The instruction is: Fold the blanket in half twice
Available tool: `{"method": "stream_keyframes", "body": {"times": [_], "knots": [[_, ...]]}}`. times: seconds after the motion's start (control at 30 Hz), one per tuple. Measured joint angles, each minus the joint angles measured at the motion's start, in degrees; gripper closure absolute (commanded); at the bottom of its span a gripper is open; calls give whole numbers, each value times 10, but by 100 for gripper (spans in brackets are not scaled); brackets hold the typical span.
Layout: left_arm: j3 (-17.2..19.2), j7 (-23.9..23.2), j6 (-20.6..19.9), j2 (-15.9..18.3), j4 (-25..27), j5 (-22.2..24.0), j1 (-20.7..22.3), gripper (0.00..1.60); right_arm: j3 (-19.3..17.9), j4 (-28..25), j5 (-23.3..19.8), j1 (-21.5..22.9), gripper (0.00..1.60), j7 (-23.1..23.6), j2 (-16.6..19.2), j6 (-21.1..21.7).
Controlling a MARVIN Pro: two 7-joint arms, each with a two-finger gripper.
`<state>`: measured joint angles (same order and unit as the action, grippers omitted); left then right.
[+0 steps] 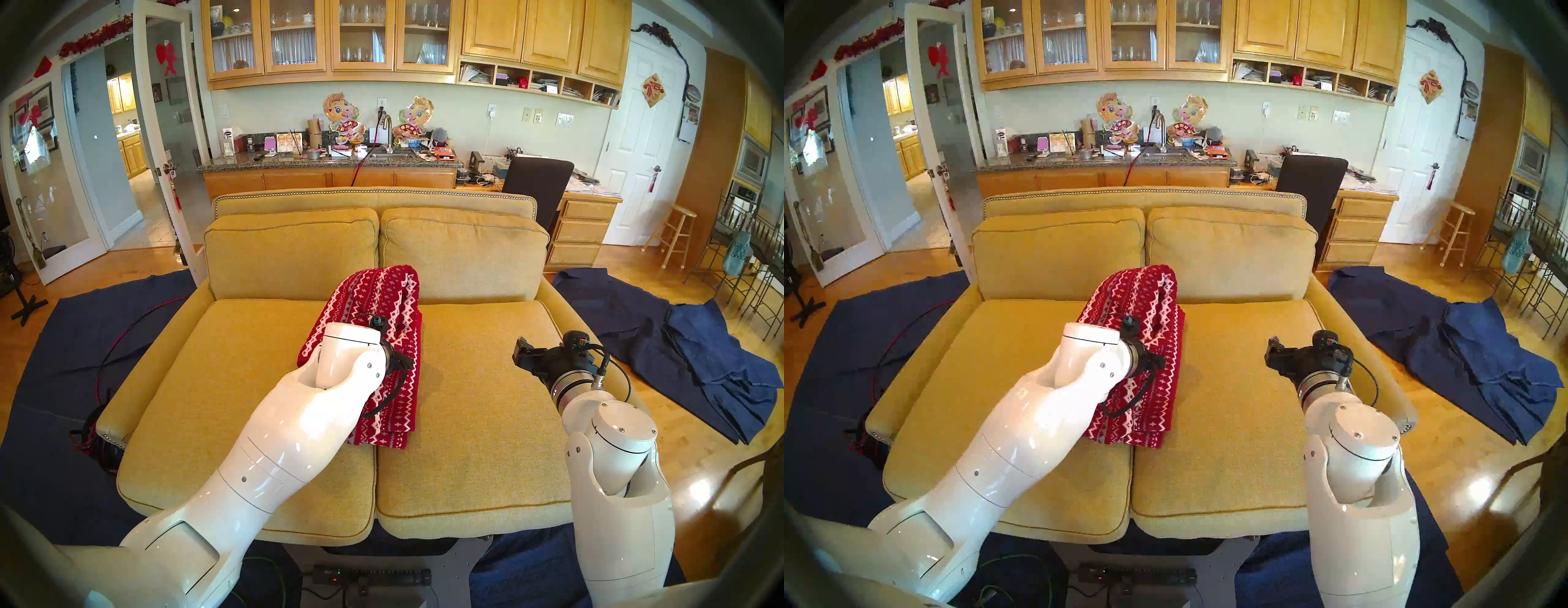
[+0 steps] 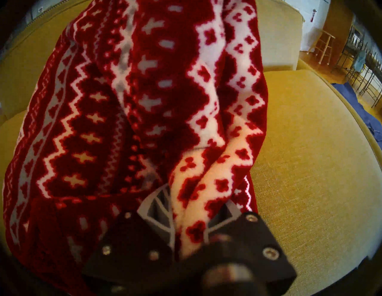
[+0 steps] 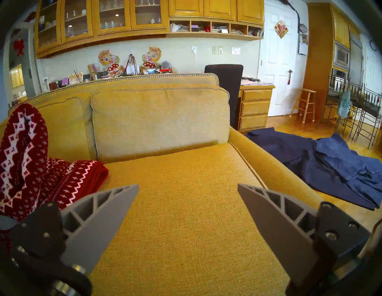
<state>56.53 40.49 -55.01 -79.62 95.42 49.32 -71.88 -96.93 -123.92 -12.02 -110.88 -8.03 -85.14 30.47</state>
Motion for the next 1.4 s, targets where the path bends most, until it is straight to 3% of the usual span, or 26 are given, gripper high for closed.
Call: {"method": "stream_keyframes", "body": {"times": [0.2, 0.27, 0.3, 0.33, 0.37, 0.6, 0.97, 1.4], "knots": [[-6, 31, 0, -12, -35, 37, 24, 160, 0, 0, 0, 0, 0, 0, 0, 0], [-8, 48, 0, -18, -54, 62, 39, 151, 0, 0, 0, 0, 0, 0, 0, 0], [-9, 51, 0, -18, -57, 66, 41, 97, 0, 0, 0, 0, 0, 0, 0, 0], [-10, 57, 0, -19, -62, 76, 45, 73, 0, 0, 0, 0, 0, 0, 0, 0], [-11, 61, 0, -19, -64, 82, 48, 0, 0, 0, 0, 0, 0, 0, 0, 0], [-25, 85, 0, -14, -69, 158, 68, 0, 0, 0, 0, 0, 0, 0, 0, 0], [-41, 94, 0, 27, -49, 253, 88, 0, 0, -1, 0, 0, 0, 0, 0, 0], [-48, 94, 0, 84, 20, 355, 93, 0, 0, -1, 0, 0, 0, 0, 0, 0]]}}
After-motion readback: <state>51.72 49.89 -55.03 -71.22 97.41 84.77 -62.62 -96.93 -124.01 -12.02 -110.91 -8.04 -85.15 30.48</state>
